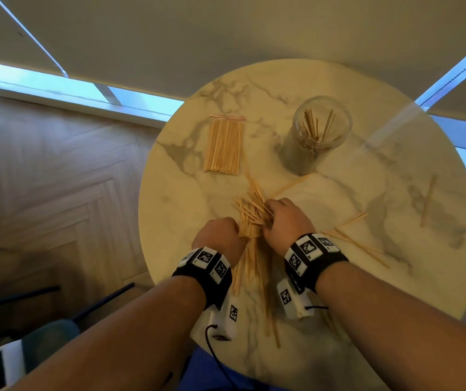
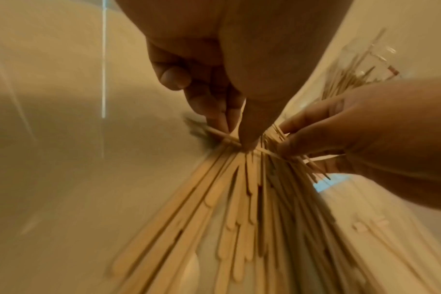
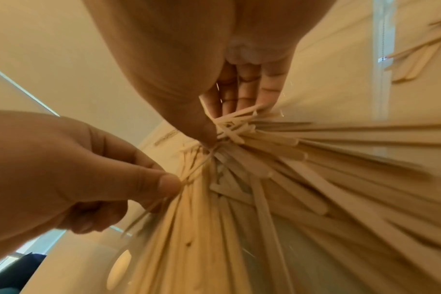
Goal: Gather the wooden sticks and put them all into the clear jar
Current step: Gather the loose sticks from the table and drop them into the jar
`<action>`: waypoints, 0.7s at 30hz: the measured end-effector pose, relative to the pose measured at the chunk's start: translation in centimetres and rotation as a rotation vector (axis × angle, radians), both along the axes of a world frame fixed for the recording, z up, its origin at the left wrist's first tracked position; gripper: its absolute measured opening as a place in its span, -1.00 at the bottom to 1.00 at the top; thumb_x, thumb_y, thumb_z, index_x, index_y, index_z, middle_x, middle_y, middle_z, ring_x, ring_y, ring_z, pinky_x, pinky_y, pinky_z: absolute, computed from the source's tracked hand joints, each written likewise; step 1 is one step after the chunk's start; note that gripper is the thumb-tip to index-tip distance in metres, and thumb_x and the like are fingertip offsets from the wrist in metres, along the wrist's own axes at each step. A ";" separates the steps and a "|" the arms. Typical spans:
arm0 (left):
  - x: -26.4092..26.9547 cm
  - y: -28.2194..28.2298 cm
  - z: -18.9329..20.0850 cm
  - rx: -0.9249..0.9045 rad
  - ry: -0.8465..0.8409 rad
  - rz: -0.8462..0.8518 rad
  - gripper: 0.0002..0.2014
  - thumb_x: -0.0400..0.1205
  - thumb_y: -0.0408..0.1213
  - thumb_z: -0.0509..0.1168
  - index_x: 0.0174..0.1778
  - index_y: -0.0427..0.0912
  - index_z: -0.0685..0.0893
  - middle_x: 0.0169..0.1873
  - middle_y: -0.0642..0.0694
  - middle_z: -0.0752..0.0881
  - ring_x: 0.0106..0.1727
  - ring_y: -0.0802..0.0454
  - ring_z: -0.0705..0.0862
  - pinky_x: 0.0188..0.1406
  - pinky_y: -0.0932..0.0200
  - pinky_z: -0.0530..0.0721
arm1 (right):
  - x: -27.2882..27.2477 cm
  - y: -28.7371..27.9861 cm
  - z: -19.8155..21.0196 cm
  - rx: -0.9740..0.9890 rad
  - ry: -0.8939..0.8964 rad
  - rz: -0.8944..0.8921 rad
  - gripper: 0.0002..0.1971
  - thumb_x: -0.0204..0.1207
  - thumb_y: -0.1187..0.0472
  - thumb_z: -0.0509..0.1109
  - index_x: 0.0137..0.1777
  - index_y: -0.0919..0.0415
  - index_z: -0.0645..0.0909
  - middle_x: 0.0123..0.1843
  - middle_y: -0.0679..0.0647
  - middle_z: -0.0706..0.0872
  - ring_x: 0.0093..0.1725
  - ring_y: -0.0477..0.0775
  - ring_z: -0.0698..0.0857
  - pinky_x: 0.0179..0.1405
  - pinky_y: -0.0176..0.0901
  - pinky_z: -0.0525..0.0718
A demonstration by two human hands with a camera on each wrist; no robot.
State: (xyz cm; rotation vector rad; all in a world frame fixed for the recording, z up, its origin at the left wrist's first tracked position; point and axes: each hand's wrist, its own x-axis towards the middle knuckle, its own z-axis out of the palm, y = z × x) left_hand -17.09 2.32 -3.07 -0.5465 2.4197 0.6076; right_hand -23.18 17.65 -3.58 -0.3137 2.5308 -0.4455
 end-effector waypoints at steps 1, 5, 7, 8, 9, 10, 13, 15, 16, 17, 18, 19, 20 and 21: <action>-0.1 0.0 -0.1 0.029 -0.005 0.025 -0.75 0.63 0.03 0.35 0.07 -0.01 0.77 0.02 -0.03 0.80 0.04 -0.13 0.76 0.03 0.00 0.78 | 0.0 -0.1 0.1 0.004 0.003 -0.015 -0.49 0.56 0.04 0.44 0.50 0.09 0.53 0.33 0.12 0.60 0.33 0.24 0.63 0.27 0.00 0.62; 0.0 0.4 -0.3 0.097 0.008 0.012 -0.69 0.64 -0.13 0.25 0.23 0.04 0.79 0.16 -0.04 0.82 0.15 -0.12 0.77 0.16 -0.01 0.78 | 0.1 -0.5 0.1 0.093 -0.012 -0.056 -0.39 0.53 -0.12 0.46 0.52 0.08 0.47 0.39 0.14 0.57 0.36 0.27 0.60 0.32 0.12 0.65; 0.4 0.8 -0.1 0.113 0.021 -0.076 -0.68 0.61 -0.19 0.25 0.25 0.01 0.75 0.15 -0.03 0.80 0.17 -0.11 0.75 0.17 -0.06 0.77 | 0.0 -1.0 -0.1 0.074 -0.032 -0.085 -0.43 0.53 -0.08 0.48 0.49 0.10 0.48 0.37 0.16 0.59 0.33 0.27 0.62 0.29 0.09 0.63; 0.6 0.8 -0.1 0.119 0.031 -0.123 -0.68 0.60 -0.21 0.27 0.26 0.00 0.74 0.13 -0.04 0.78 0.16 -0.12 0.74 0.16 -0.07 0.77 | -0.1 -1.2 -0.1 0.058 -0.039 -0.110 -0.44 0.53 -0.06 0.49 0.47 0.11 0.49 0.35 0.16 0.60 0.32 0.27 0.63 0.28 0.07 0.63; 0.7 0.9 -0.1 0.121 0.041 -0.163 -0.66 0.60 -0.23 0.28 0.30 0.01 0.72 0.14 -0.04 0.75 0.18 -0.12 0.72 0.16 -0.07 0.75 | -0.3 -1.5 -0.2 0.044 -0.044 -0.138 -0.46 0.52 -0.04 0.49 0.45 0.12 0.50 0.33 0.16 0.61 0.30 0.27 0.64 0.26 0.05 0.63; 0.9 0.8 -0.2 0.123 0.043 -0.193 -0.64 0.61 -0.23 0.29 0.34 0.04 0.69 0.16 -0.04 0.72 0.20 -0.12 0.70 0.17 -0.06 0.74 | -0.6 -1.8 -0.2 0.031 -0.047 -0.169 -0.47 0.50 -0.02 0.49 0.43 0.13 0.51 0.32 0.17 0.62 0.29 0.27 0.64 0.25 0.04 0.63; 1.2 0.6 -0.6 0.166 0.043 -0.224 -0.65 0.62 -0.21 0.32 0.35 -0.01 0.69 0.21 -0.09 0.67 0.23 -0.15 0.68 0.20 -0.07 0.70 | -1.0 -2.7 -0.1 0.026 -0.067 -0.225 -0.43 0.42 -0.04 0.52 0.38 0.17 0.53 0.30 0.18 0.61 0.29 0.27 0.64 0.28 0.06 0.65; 1.5 0.5 -0.8 0.210 0.062 -0.216 -0.62 0.59 -0.21 0.33 0.35 -0.01 0.70 0.21 -0.08 0.65 0.21 -0.14 0.67 0.19 -0.03 0.68 | -0.8 -3.1 -0.2 0.066 -0.050 -0.202 -0.41 0.43 -0.04 0.54 0.39 0.18 0.51 0.30 0.17 0.60 0.30 0.28 0.64 0.28 0.10 0.67; 1.7 0.4 -1.0 0.226 0.079 -0.218 -0.61 0.57 -0.22 0.34 0.34 0.00 0.70 0.22 -0.07 0.64 0.21 -0.14 0.66 0.18 0.01 0.67 | -0.7 -3.3 -0.3 0.086 -0.035 -0.187 -0.45 0.47 0.01 0.52 0.40 0.19 0.50 0.32 0.18 0.60 0.31 0.28 0.63 0.27 0.11 0.68; 1.8 0.4 -1.1 0.238 0.099 -0.223 -0.61 0.55 -0.22 0.35 0.32 0.00 0.70 0.23 -0.07 0.63 0.22 -0.13 0.65 0.18 0.04 0.65 | -0.6 -3.4 -0.4 0.101 -0.025 -0.177 -0.50 0.51 0.07 0.48 0.41 0.19 0.50 0.33 0.18 0.60 0.32 0.28 0.63 0.27 0.11 0.68; 1.9 0.3 -1.2 0.250 0.108 -0.228 -0.64 0.54 -0.23 0.35 0.28 -0.02 0.71 0.23 -0.08 0.62 0.23 -0.14 0.64 0.18 0.07 0.62 | -0.6 -3.6 -0.5 0.118 -0.027 -0.172 -0.55 0.55 0.13 0.44 0.41 0.19 0.50 0.34 0.19 0.60 0.33 0.28 0.63 0.26 0.12 0.67; 2.0 0.3 -1.2 0.264 0.112 -0.231 -0.66 0.54 -0.23 0.34 0.24 -0.04 0.71 0.23 -0.08 0.62 0.24 -0.15 0.63 0.19 0.07 0.61 | -0.5 -3.7 -0.6 0.136 -0.037 -0.169 -0.58 0.57 0.17 0.42 0.40 0.19 0.50 0.35 0.19 0.60 0.34 0.29 0.62 0.25 0.12 0.66; 2.1 0.2 -1.2 0.277 0.113 -0.226 -0.66 0.54 -0.22 0.34 0.25 -0.03 0.70 0.23 -0.08 0.62 0.24 -0.14 0.63 0.21 0.07 0.61 | -0.4 -3.8 -0.6 0.152 -0.049 -0.168 -0.58 0.57 0.18 0.41 0.41 0.19 0.49 0.36 0.19 0.59 0.35 0.28 0.61 0.24 0.13 0.65; 2.1 0.1 -1.3 0.287 0.112 -0.209 -0.62 0.55 -0.20 0.35 0.32 -0.01 0.68 0.23 -0.07 0.62 0.25 -0.12 0.63 0.25 0.06 0.61 | -0.3 -3.8 -0.7 0.163 -0.056 -0.168 -0.57 0.57 0.19 0.42 0.42 0.19 0.47 0.37 0.18 0.57 0.36 0.28 0.60 0.24 0.14 0.65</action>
